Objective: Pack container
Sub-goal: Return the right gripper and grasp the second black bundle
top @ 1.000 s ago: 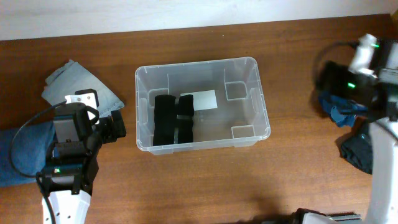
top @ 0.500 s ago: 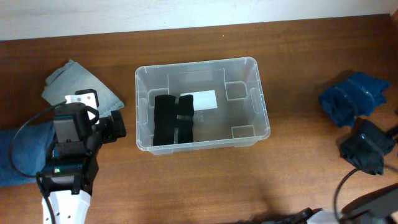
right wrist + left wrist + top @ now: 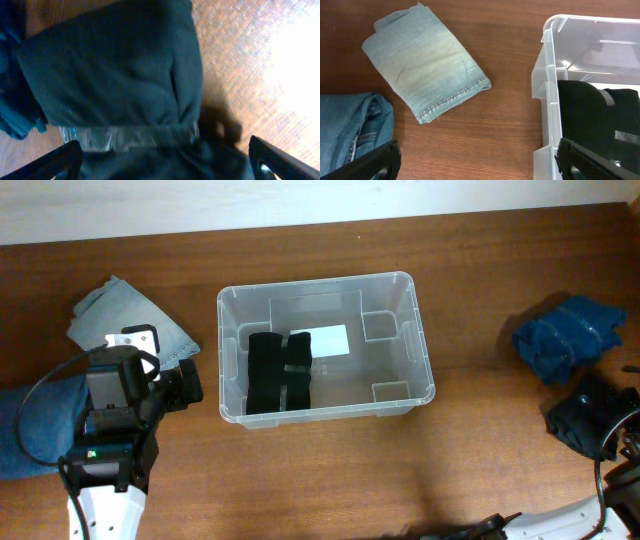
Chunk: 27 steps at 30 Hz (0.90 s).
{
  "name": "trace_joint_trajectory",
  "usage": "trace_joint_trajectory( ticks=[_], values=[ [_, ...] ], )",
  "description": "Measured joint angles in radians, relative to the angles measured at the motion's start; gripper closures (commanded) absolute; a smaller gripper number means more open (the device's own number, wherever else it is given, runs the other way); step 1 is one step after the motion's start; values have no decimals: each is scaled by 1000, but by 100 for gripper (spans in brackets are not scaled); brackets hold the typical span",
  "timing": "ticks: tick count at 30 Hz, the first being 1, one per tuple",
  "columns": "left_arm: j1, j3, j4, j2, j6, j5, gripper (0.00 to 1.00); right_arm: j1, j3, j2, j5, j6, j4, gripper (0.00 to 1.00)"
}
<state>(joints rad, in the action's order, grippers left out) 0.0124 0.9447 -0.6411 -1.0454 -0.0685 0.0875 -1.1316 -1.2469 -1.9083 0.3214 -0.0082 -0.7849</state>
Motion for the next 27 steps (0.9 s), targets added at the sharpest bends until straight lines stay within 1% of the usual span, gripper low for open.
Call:
trace_joint_trajectory(
  ticks=[3, 5, 7, 9, 11, 12, 13, 14, 16, 17, 18, 19, 23, 27],
  values=[
    [0, 0, -2, 0, 0, 0, 1, 0, 13, -14, 49, -21, 33, 5],
    [0, 0, -2, 0, 0, 0, 1, 0, 23, -17, 74, -30, 46, 14],
    [0, 0, -3, 0, 0, 0, 1, 0, 27, -18, 93, -38, 56, 25],
    [0, 0, -3, 0, 0, 0, 0, 0, 38, -18, 104, -47, 57, 41],
    [0, 0, -3, 0, 0, 0, 0, 0, 48, -18, 112, -47, 56, 62],
    [0, 0, -3, 0, 0, 0, 0, 0, 54, -18, 114, -47, 56, 67],
    [0, 0, -3, 0, 0, 0, 1, 0, 58, -18, 117, -49, 56, 76],
    [0, 0, -3, 0, 0, 0, 1, 0, 61, -18, 122, -48, 56, 81],
    [0, 0, -3, 0, 0, 0, 1, 0, 62, -18, 144, -50, 58, 89],
    [0, 0, -3, 0, 0, 0, 1, 0, 62, -18, 159, -51, 61, 92],
    [0, 0, -3, 0, 0, 0, 1, 0, 62, -18, 173, -50, 61, 93],
    [0, 0, -3, 0, 0, 0, 1, 0, 62, -18, 192, -50, 61, 96],
    [0, 0, -3, 0, 0, 0, 1, 0, 63, -18, 280, -48, 55, 96],
    [0, 0, -3, 0, 0, 0, 1, 5, 54, -1, 367, -48, 3, 96]
  ],
)
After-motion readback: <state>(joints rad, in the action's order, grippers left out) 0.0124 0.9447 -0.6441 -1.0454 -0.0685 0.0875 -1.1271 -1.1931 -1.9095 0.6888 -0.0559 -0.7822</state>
